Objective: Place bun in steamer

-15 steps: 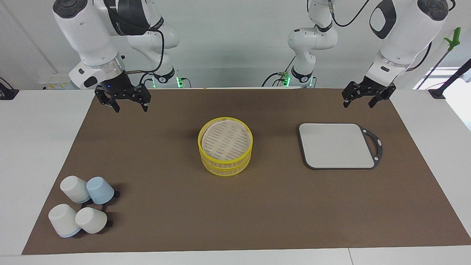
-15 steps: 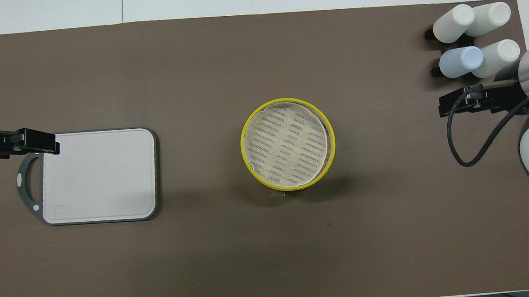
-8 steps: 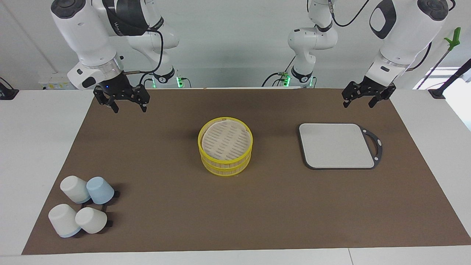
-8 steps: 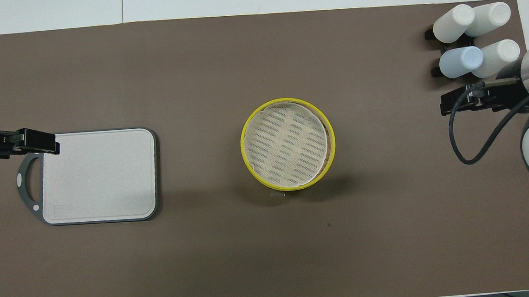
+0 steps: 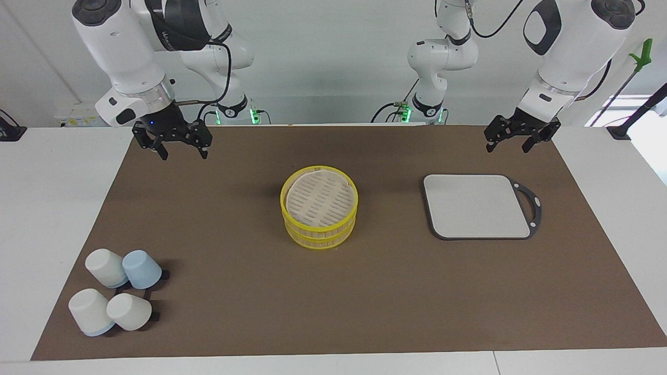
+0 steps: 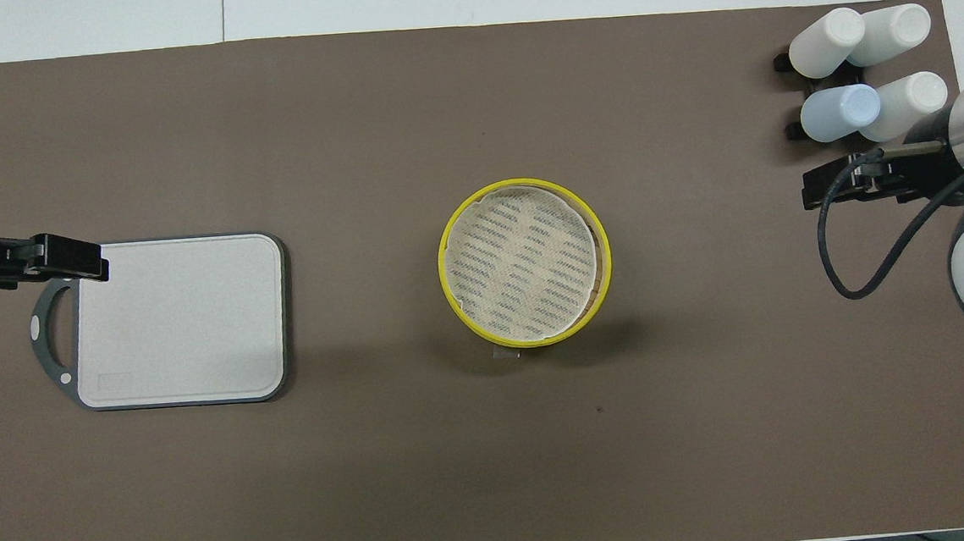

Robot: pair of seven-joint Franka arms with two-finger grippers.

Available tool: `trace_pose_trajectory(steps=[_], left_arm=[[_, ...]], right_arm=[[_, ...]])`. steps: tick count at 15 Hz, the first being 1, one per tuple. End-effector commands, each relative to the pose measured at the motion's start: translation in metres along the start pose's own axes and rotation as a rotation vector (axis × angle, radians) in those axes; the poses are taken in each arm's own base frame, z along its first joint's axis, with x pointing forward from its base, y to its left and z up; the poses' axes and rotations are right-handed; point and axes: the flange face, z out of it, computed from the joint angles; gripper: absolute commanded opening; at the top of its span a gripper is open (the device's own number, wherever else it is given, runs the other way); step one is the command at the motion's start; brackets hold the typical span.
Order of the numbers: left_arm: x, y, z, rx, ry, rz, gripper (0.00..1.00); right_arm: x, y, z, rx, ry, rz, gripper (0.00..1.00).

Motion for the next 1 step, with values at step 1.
trace_pose_trajectory(steps=[1], left_arm=[[-0.0083,-0.0007,-0.0031,-0.003,-0.008,0.009,1.0]], right_arm=[[0.0044,0.0007,-0.0012,-0.004,0.014,0.002,1.0]])
